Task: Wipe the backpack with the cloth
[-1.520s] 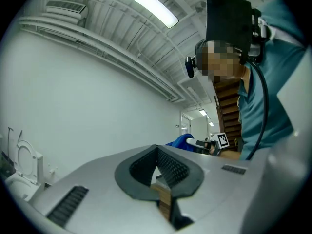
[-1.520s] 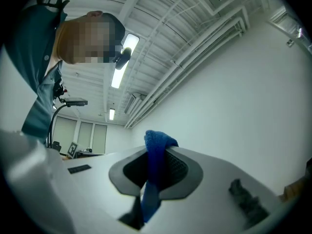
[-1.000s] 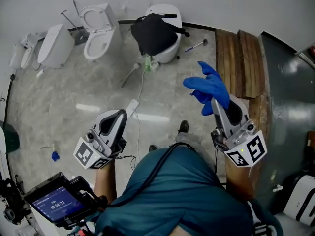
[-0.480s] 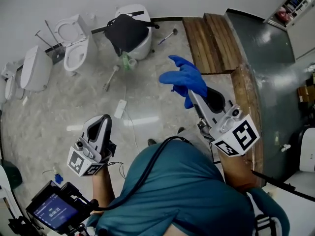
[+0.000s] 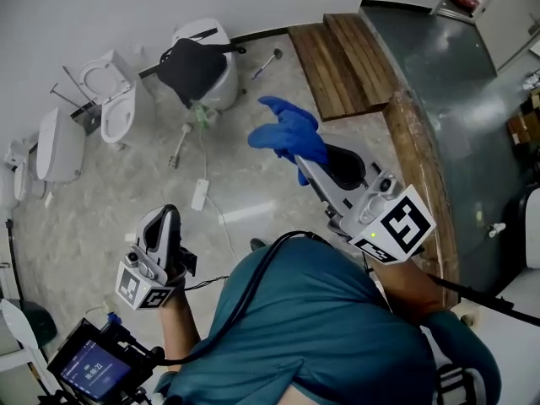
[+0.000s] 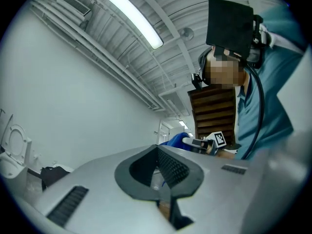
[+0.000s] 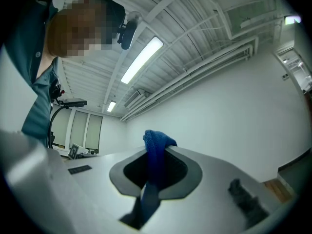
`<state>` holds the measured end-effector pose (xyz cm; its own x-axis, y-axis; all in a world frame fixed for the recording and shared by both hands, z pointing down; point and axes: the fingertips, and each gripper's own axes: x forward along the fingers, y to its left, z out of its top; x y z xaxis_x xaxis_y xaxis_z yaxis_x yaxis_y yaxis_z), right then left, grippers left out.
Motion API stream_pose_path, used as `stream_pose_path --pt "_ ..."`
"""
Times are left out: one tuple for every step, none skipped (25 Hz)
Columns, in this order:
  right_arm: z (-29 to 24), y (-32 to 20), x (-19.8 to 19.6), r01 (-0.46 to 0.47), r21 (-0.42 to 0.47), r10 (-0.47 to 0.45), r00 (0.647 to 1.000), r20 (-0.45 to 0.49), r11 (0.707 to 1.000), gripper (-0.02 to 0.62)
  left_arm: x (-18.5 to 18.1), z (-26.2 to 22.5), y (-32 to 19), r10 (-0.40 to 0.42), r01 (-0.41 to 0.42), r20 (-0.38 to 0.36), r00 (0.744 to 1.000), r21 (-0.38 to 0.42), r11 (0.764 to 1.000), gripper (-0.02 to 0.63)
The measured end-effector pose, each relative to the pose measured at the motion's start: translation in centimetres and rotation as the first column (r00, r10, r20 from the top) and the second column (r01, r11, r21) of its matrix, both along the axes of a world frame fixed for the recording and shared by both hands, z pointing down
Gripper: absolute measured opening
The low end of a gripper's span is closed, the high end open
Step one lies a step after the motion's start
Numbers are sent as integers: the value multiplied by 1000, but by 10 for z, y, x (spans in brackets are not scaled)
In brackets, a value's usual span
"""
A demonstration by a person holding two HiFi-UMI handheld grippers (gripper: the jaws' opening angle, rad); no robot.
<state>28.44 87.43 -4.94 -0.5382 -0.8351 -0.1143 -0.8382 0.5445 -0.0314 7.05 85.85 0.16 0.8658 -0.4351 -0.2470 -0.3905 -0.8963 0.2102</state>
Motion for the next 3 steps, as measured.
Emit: stream_pose_path --pt "2 4 9 -2 1 2 1000 0 1000 31 11 3 3 9 -9 0 1000 -2 1000 5" --pt "5 8 20 -4 1 4 1000 1 1000 31 22 5 6 18 -18 -3 1000 -5 1000 5" --pt "8 12 30 -6 0 6 1000 2 1000 31 33 7 10 26 -26 -6 1000 -7 1000 5"
